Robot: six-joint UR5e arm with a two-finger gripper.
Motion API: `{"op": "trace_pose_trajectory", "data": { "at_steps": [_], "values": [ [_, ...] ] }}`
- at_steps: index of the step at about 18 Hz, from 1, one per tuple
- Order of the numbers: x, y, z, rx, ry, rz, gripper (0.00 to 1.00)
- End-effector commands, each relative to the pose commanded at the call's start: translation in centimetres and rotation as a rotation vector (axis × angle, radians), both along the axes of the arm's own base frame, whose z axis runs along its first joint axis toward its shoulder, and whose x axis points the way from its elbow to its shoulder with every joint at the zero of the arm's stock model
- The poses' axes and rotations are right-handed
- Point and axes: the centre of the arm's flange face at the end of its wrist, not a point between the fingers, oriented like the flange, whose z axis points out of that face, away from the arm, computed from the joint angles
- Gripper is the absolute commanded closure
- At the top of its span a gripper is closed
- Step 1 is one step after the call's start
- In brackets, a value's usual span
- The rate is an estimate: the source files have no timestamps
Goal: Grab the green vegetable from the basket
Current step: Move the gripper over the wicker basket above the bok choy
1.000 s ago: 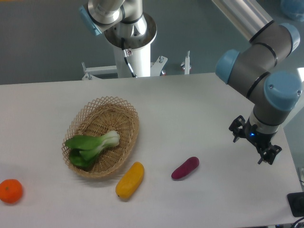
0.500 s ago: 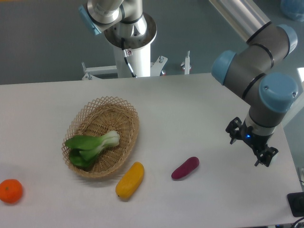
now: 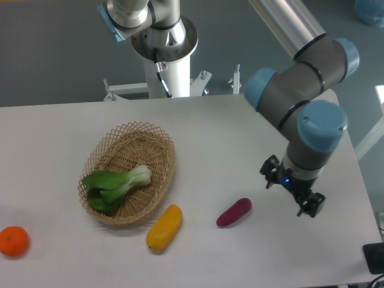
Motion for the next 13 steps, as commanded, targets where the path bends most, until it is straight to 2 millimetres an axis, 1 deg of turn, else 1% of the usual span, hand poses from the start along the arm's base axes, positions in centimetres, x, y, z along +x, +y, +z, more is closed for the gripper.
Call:
{"op": "trace_pose_trajectory", "data": {
  "at_steps": [1,3,4,5,7,8,10,11,13],
  "values": [
    [1.2,0.7,-0.4,0.0,-0.01,0.03,0.0],
    [3.3,2.1,-0.3,-0.002,-0.018,0.086,0.0],
    [5.3,3.2,0.2,0.002,-0.016,0.092,0.0],
    [6.4,3.9,0.2,0.002,-0.019,0.079,0.0],
    [9.2,5.6,0.3,0.003,-0.021,0.049,0.0],
    [10.3,6.1,0.0,-0.002,-0.028,0.052,0.0],
    [13.6,7.6,-0.6,-0.015,-0.035,0.066,0.0],
    [15.4,7.7,-0.7,-0.021,-0.041,0.049,0.0],
    [17.8,7.6,-0.8,-0.027,-0.05,0.02,0.0]
  ]
}}
